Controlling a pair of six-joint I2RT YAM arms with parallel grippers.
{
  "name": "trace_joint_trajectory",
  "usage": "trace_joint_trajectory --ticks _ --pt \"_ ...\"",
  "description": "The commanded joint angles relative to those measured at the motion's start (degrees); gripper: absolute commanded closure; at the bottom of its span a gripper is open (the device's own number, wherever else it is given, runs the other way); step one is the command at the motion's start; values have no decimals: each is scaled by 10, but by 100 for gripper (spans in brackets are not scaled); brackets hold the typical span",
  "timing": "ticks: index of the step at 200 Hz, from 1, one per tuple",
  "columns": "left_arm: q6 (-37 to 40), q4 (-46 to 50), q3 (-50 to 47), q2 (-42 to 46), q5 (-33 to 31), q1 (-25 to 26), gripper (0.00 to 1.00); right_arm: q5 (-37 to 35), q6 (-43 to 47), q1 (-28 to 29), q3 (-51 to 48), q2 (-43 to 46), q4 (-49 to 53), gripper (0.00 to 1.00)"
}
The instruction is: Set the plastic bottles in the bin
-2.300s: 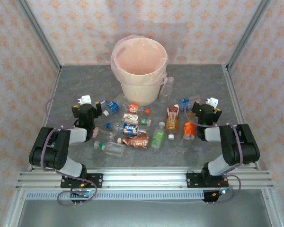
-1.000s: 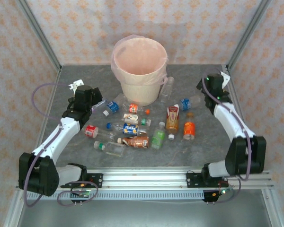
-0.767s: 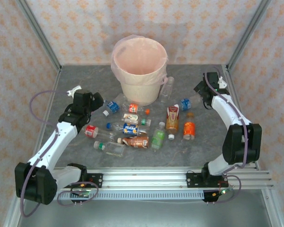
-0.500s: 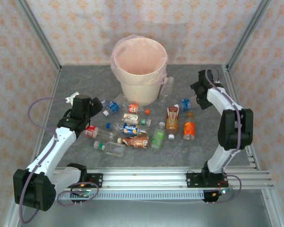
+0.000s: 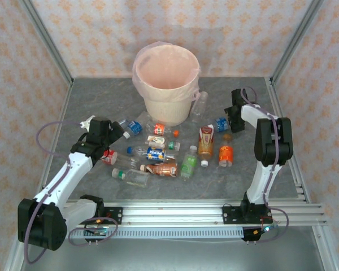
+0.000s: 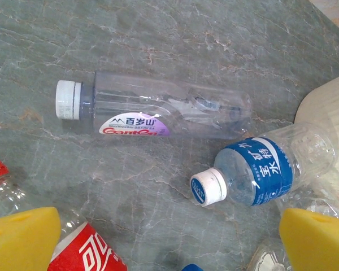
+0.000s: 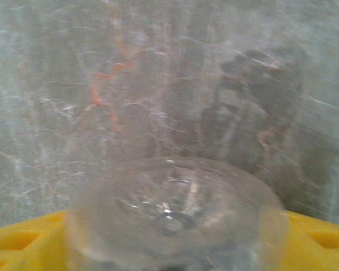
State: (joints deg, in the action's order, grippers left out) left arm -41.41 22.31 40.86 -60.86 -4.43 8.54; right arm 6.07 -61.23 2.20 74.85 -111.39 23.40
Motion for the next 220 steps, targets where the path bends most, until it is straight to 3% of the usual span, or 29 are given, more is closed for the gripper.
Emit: trace_joint_trajectory --ticks 1,32,71,106,144,163,193,220 --pt "-19 4 -9 8 2 1 0 -32 1 -2 -19 31 -57 31" --pt "-34 8 -4 6 12 1 0 -89 35 -1 -46 127 -107 42" --pt "-61 16 6 4 28 1 0 -128 149 22 -64 276 -222 47" --pt "-78 22 12 1 24 1 0 -90 250 67 -13 337 -290 48" --pt "-88 15 10 -7 34 1 0 61 322 111 101 284 -326 47" --pt "-91 12 10 -11 38 0 0 95 374 144 161 230 -323 47" --pt "-91 15 11 -13 42 1 0 77 477 196 227 153 -307 46" --pt "-90 16 11 -15 44 1 0 14 558 230 286 89 -257 45"
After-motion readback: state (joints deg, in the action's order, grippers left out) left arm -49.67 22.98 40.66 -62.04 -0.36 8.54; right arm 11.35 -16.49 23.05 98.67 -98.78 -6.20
